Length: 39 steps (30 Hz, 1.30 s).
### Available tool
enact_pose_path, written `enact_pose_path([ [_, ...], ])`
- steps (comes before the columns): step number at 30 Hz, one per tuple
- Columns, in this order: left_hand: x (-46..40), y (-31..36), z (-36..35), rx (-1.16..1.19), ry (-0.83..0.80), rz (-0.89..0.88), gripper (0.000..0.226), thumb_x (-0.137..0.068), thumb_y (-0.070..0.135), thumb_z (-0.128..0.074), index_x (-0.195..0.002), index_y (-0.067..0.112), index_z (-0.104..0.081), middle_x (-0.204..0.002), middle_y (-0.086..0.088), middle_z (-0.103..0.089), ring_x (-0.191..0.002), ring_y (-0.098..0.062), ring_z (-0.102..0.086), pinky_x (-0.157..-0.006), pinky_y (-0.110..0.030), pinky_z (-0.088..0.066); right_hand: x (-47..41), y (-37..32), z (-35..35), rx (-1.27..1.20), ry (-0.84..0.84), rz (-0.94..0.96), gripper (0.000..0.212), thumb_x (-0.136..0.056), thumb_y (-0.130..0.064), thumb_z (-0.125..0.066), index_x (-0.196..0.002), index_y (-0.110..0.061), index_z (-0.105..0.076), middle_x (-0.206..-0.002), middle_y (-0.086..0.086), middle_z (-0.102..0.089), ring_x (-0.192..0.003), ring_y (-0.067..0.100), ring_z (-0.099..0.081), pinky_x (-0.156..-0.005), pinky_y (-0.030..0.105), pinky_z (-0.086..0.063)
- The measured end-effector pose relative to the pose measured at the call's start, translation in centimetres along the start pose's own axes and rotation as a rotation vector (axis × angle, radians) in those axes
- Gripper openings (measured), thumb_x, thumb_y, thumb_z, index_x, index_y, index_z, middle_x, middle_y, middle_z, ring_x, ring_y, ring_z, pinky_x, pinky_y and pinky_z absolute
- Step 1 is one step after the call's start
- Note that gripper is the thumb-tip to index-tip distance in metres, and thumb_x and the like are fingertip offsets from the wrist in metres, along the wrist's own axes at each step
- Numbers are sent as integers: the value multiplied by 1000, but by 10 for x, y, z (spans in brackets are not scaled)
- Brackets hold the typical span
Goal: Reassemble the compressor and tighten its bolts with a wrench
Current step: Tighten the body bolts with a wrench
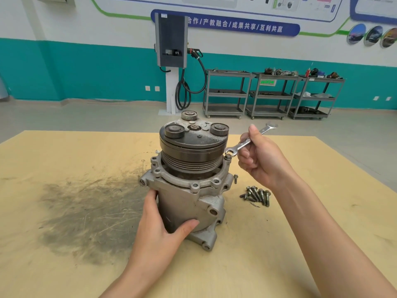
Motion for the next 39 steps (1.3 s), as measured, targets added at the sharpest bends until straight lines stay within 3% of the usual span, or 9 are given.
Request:
enact_pose_path([
  [7,0,1,2,-33,14,-9,108,-46,70,-72,-139,36,-29,-135,23,-50,-124,1,-48,-103,-28,-39,2,1,2,15,141,66,40,-107,-34,-34,-77,-12,-48,-44,0,-42,-34,8,-30,-36,17,-22],
  [16,0,0,3,-54,20,-11,107,-46,72,-71,-138,38,-28,-134,25,-49,-124,1,-48,-103,-30,-40,2,12,-4,-86,93,22,40,-106,-35,-36,-74,-14,-48,-43,-1,-42,-34,8,-28,-39,18,-18],
  [23,0,1,2,-53,12,-9,109,-45,69,-71,-140,36,-29,-134,21,-51,-123,-3,-50,-103,-34,-42,45,-26,4,146,434,742,43,-101,-35,-37,-63,-17,-48,-49,-10,-44,-44,5,-39,-43,21,-32],
  [26,1,2,2,-52,12,-8,108,-46,68,-71,-140,38,-28,-135,22,-49,-123,-2,-49,-102,-30,-41,76,-47,-27,415,300,1100,37,-98,-19,-38,-64,-6,-48,-55,-11,-39,-48,5,-36,-46,18,-30],
  [28,1,2,2,-58,9,-7,108,-47,67,-72,-141,35,-28,-136,21,-49,-124,-3,-49,-102,-30,-40,85,-52,-43,579,238,1192,38,-98,-13,-38,-63,-1,-48,-54,-8,-37,-46,11,-36,-43,21,-29],
  [30,1,3,2,-66,6,-11,112,-47,66,-72,-144,31,-28,-137,19,-48,-125,-3,-48,-103,-29,-38,80,-58,-41,616,308,1093,44,-100,-26,-36,-63,-4,-49,-50,-5,-41,-44,13,-39,-42,29,-31],
  [32,1,4,2,-70,9,-14,111,-48,64,-73,-143,31,-28,-137,19,-49,-124,-4,-48,-102,-28,-38,68,-59,-26,432,369,908,50,-101,-41,-29,-63,-15,-50,-46,-8,-44,-42,11,-43,-43,27,-33],
  [36,1,4,2,-72,12,-17,103,-55,52,-80,-142,31,-29,-135,19,-50,-123,-4,-49,-101,-28,-39,36,-47,-7,198,307,506,56,-106,-44,-24,-67,-14,-50,-40,-4,-42,-38,11,-38,-38,20,-30],
  [39,1,4,2,-60,10,-17,105,-50,59,-75,-141,33,-30,-134,22,-50,-122,-1,-49,-100,-27,-39,19,-24,-1,132,254,236,55,-105,-47,-23,-73,-11,-49,-43,-1,-40,-39,12,-36,-36,19,-28],
])
Point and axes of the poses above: each hand's wrist, its own x-axis away from the middle knuckle, its own z-axis out of the back of the hand, y = z × x, the point moved 9 cm from there along -x, towards the middle knuckle
